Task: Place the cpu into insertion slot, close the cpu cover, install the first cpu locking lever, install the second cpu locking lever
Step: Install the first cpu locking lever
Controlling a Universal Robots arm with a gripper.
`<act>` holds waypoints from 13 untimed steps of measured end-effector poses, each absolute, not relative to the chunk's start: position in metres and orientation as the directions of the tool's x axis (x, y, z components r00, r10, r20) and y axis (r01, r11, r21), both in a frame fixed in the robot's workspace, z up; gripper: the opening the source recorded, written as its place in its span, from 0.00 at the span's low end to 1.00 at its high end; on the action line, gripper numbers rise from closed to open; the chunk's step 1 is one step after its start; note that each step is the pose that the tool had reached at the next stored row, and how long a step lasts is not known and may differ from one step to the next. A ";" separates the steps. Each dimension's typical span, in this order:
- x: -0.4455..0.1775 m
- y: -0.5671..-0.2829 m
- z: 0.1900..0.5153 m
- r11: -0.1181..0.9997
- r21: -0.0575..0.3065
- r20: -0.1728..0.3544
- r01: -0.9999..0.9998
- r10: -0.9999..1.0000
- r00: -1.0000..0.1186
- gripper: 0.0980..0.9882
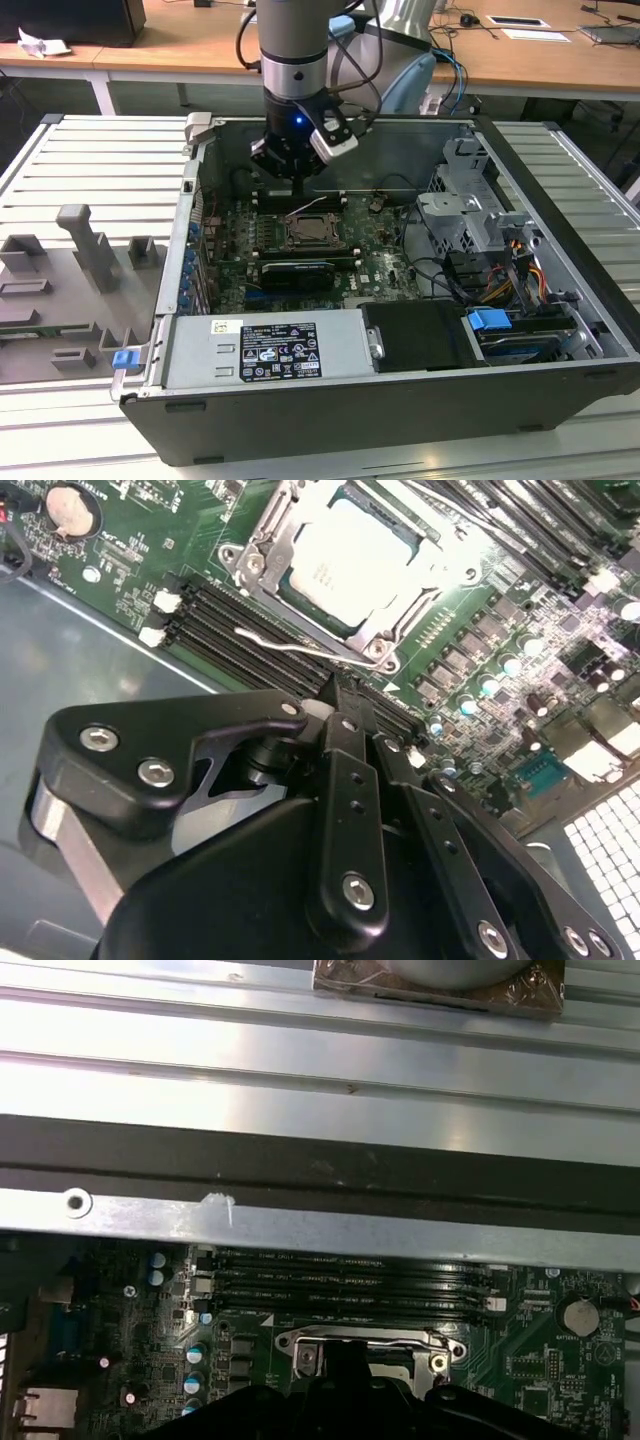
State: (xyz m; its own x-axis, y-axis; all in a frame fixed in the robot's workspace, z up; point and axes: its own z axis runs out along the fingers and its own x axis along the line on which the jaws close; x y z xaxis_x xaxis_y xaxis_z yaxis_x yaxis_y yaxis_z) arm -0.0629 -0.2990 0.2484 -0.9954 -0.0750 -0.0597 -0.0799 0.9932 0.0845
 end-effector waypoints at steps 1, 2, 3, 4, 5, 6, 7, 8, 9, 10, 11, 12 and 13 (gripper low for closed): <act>-0.061 -0.299 0.247 0.993 0.087 -0.060 -0.085 -0.080 -0.995 0.01; -0.058 -0.299 0.246 0.992 0.087 -0.060 -0.087 -0.082 -0.995 0.01; -0.057 -0.299 0.245 0.992 0.087 -0.060 -0.088 -0.083 -0.995 0.01; -0.054 -0.299 0.242 0.992 0.087 -0.060 -0.089 -0.084 -0.995 0.01; -0.052 -0.298 0.239 0.992 0.087 -0.060 -0.088 -0.083 -0.995 0.01; -0.052 -0.297 0.238 0.993 0.087 -0.060 -0.085 -0.080 -0.995 0.01; -0.051 -0.295 0.234 0.993 0.087 -0.057 -0.080 -0.075 -0.996 0.01; -0.049 -0.294 0.233 0.993 0.087 -0.054 -0.078 -0.074 -0.996 0.01; -0.048 -0.293 0.232 0.993 0.087 -0.052 -0.078 -0.074 -0.996 0.01; -0.045 -0.293 0.231 0.993 0.088 -0.049 -0.078 -0.073 -0.996 0.01; -0.043 -0.292 0.230 0.993 0.088 -0.047 -0.077 -0.073 -0.996 0.01; -0.042 -0.291 0.230 0.993 0.088 -0.047 -0.076 -0.073 -0.996 0.01; -0.042 -0.291 0.229 0.993 0.089 -0.047 -0.076 -0.072 -0.996 0.01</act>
State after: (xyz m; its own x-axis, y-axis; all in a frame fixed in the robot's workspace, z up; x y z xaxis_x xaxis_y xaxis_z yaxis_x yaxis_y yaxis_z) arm -0.0416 -0.2906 0.2291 -0.9963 -0.0718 -0.0467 -0.0757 0.9932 0.0886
